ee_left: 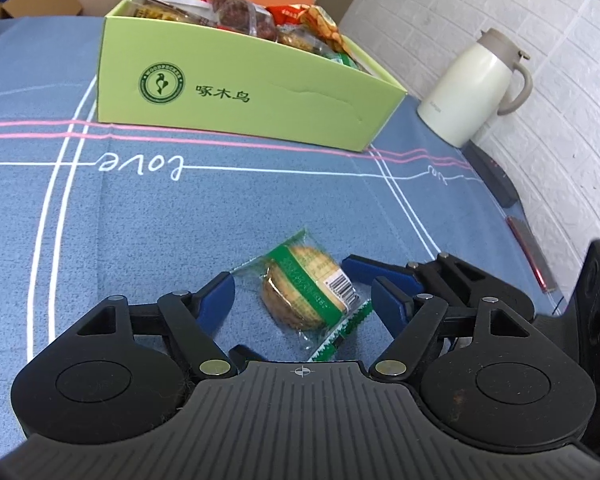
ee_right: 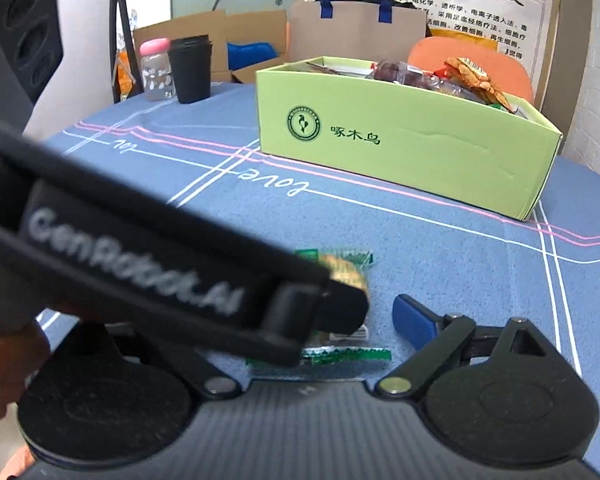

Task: Organize snacks
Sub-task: 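Grasp the biscuit pack with green band using the left tool, then place the green-band biscuit pack into the green box and open the left tool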

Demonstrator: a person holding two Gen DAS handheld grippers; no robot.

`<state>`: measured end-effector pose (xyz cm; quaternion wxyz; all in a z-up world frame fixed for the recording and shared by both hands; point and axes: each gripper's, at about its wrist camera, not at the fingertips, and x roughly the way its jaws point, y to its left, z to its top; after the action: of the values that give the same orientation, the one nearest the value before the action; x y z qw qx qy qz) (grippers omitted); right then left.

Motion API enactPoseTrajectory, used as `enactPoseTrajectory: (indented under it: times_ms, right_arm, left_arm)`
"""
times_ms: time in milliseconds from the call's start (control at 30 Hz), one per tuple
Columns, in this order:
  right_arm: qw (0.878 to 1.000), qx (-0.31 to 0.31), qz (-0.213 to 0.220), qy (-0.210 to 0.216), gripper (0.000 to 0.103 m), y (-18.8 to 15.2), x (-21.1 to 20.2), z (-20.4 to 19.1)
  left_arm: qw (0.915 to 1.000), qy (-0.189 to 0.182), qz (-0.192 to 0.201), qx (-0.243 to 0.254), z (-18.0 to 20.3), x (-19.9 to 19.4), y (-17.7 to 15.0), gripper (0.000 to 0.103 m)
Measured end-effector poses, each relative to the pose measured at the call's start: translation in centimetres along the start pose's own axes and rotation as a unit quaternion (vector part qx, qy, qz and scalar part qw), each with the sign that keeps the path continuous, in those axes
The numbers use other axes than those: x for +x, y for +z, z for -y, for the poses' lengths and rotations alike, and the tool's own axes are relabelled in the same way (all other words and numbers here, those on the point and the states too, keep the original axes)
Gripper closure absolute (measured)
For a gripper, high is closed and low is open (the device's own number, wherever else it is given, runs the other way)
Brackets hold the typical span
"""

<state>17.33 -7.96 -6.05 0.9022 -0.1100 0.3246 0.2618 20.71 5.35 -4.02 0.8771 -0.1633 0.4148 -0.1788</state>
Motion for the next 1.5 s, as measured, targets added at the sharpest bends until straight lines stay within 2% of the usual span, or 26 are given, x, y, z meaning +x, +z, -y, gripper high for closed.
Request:
enactPoseTrajectory:
  times_ms: [67, 133, 200, 233, 267, 400, 533, 633, 833, 967, 1100, 1200, 1333, 1433, 1500]
  right_arm:
    - [1.0, -0.004, 0.002, 0.005, 0.01, -0.1, -0.1, -0.3]
    - [1.0, -0.005, 0.004, 0.012, 0.01, -0.3, -0.3, -0.6]
    - [1.0, -0.001, 0.012, 0.017, 0.02, -0.4, -0.8, -0.8]
    - [1.0, 0.004, 0.014, 0.014, 0.026, -0.5, -1.0, -0.8]
    - [1.0, 0.01, 0.017, 0.012, 0.032, -0.6, -1.3, -0.8]
    - [0.999, 0.023, 0.024, -0.002, 0.037, -0.4, -2.5, -0.5]
    - [0.998, 0.017, 0.054, -0.018, 0.037, 1.2, -3.4, -0.1]
    - [0.997, 0.007, 0.079, -0.019, 0.037, 3.7, -3.1, 0.5]
    - [0.99, -0.041, 0.13, -0.021, 0.037, 11.5, -0.3, 2.3]
    - [0.991, -0.047, 0.129, 0.001, 0.037, 16.6, 4.1, 4.8]
    - [0.994, -0.045, 0.096, 0.025, 0.037, 20.1, 9.9, 6.3]
    - [0.996, -0.038, 0.073, 0.046, 0.037, 20.4, 13.3, 6.9]
    - [0.994, -0.053, 0.076, 0.063, 0.025, 20.0, 14.0, 6.5]
    - [0.994, -0.06, 0.077, 0.057, 0.025, 19.8, 14.0, 6.0]
    - [0.993, -0.062, 0.076, 0.059, 0.024, 19.8, 14.0, 6.0]
  left_arm:
    - [0.9999, 0.005, -0.001, 0.009, 0.4, 0.1, 0.0, 0.044]
    - [0.9997, 0.012, 0.004, 0.022, 0.7, 0.1, -0.3, 0.052]
    - [0.9992, 0.017, 0.007, 0.035, 0.8, -0.1, -0.8, 0.071]
    - [0.9991, 0.018, 0.009, 0.037, 0.8, -0.2, -1.0, 0.07]
    - [0.9991, 0.021, 0.012, 0.036, 0.7, -0.4, -1.2, 0.075]
    - [0.9999, 0.003, 0.014, -0.004, -0.2, -0.9, -1.1, 0.092]
    - [0.9991, -0.015, 0.035, -0.018, 0.1, -1.9, 0.3, 0.092]
    - [0.9981, -0.008, 0.059, -0.016, 0.8, -2.6, 2.4, 0.091]
    - [0.9932, 0.007, 0.115, -0.018, 0.9, -3.5, 10.5, 0.09]
    - [0.9895, 0.048, 0.136, -0.012, 0.0, -2.0, 16.1, 0.088]
    - [0.9888, 0.087, 0.119, -0.025, -2.7, 1.4, 20.4, 0.086]
    - [0.9892, 0.104, 0.093, -0.044, -5.2, 4.0, 21.7, 0.085]
    - [0.989, 0.102, 0.102, -0.036, -6.5, 4.9, 21.3, 0.083]
    - [0.9894, 0.092, 0.107, -0.035, -6.8, 5.0, 20.8, 0.076]
    - [0.9894, 0.087, 0.111, -0.035, -6.9, 5.1, 20.9, 0.067]
